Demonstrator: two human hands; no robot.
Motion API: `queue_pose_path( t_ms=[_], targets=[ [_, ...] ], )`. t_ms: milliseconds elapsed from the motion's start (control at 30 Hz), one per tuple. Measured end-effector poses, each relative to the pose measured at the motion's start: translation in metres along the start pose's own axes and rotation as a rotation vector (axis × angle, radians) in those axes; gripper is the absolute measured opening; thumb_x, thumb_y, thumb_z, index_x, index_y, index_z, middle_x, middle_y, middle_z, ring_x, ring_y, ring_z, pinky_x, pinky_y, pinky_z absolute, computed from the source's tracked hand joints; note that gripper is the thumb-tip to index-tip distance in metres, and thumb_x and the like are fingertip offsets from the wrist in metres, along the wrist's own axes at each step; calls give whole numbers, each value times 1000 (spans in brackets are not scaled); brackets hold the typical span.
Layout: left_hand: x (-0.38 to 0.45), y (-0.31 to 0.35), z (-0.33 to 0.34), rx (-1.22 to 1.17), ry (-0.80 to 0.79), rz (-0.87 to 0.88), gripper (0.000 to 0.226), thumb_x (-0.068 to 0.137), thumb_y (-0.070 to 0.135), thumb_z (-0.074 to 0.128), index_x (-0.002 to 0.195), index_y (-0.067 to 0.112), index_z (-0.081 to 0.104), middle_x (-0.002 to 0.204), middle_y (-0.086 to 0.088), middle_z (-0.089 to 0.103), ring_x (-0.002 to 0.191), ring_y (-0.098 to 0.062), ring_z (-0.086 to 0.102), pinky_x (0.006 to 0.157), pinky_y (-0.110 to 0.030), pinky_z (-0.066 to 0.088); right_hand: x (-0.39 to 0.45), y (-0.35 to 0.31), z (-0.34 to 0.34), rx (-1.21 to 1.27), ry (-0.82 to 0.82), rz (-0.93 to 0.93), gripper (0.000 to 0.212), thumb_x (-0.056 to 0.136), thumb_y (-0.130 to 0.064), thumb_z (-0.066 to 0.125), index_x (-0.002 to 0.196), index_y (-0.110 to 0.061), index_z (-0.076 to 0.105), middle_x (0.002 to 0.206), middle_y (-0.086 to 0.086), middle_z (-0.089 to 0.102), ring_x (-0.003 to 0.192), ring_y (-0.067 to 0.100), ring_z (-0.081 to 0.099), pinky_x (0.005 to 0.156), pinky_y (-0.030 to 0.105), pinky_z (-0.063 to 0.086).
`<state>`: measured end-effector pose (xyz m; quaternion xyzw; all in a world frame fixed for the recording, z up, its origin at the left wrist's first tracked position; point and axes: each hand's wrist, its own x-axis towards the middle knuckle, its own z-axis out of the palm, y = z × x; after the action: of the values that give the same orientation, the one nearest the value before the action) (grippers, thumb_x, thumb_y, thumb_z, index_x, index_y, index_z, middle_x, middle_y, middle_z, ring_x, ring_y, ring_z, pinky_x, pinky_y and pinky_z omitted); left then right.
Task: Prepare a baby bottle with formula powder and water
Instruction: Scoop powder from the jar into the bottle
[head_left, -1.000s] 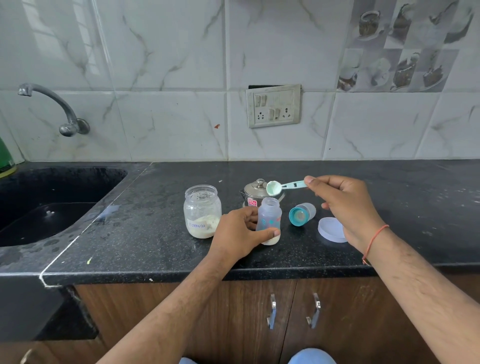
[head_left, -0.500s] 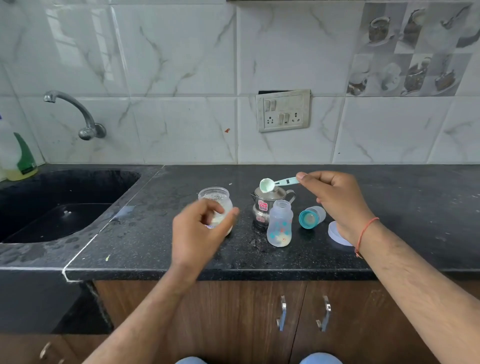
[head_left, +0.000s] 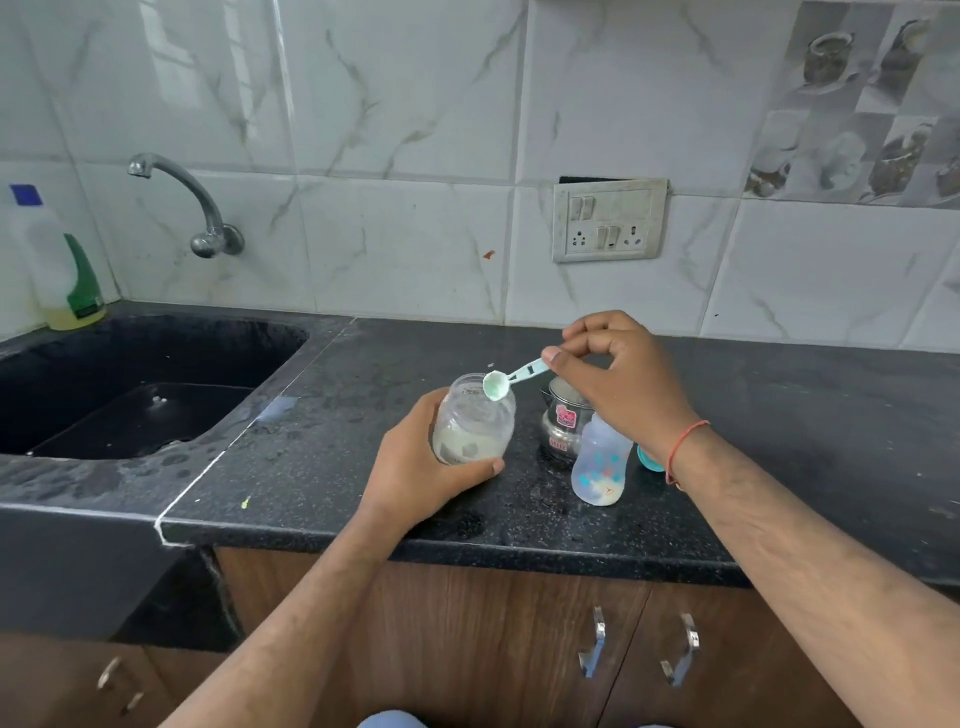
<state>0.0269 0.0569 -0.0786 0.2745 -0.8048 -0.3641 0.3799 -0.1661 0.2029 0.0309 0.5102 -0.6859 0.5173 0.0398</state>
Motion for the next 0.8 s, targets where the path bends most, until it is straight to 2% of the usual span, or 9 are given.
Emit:
queue_pose_path(
  t_ms=[67,133,233,333,467,633,800],
  targets=[
    [-2,-2,-1,3,26,68,91,67,47,104,144,48,56,134,33,68,127,11,62,106,-18,51,-1,-3,6,-141,-39,-118,13,90,-38,83,84,-26,84,111,-15,67,112,10,58,99,30,48],
    [-3,-4,0,2,46,124,98,68,46,104,153,43,55,144,29,65,136,4,60,115,-25,49,-5,-5,12,-324,-69,-297,14,91,-39,80,83,-28,84,115,-14,67,116,13,55,99,35,46],
    [-5,-3,-1,1,72,186,99,71,38,104,157,39,54,149,31,60,141,7,54,115,-12,40,-12,-6,19,-590,-107,-597,16,93,-43,75,84,-33,84,124,-9,68,119,22,58,98,48,44],
    [-7,-2,0,-2,84,255,98,73,31,104,157,33,55,152,26,60,141,4,56,114,-10,40,-17,-2,27,-755,-131,-710,18,94,-46,72,85,-35,83,129,-8,68,121,26,59,107,56,40],
    [-9,-1,1,11,78,310,96,74,27,104,157,26,56,150,20,63,139,3,58,114,-11,41,-20,2,34,-765,-143,-642,18,94,-48,72,86,-36,83,132,-10,66,127,24,56,111,61,37],
    [-8,1,0,7,67,301,97,74,31,104,158,31,55,151,22,62,140,4,57,114,-10,40,-22,0,39,-668,-180,-455,19,94,-51,71,87,-39,84,137,-18,60,135,18,49,112,63,35],
    [-7,1,-1,-14,66,252,101,73,37,104,160,36,52,152,25,62,142,4,56,117,-15,42,-20,0,41,-443,-179,-231,16,92,-50,75,82,-40,82,135,-26,57,135,10,45,113,60,32]
  ],
)
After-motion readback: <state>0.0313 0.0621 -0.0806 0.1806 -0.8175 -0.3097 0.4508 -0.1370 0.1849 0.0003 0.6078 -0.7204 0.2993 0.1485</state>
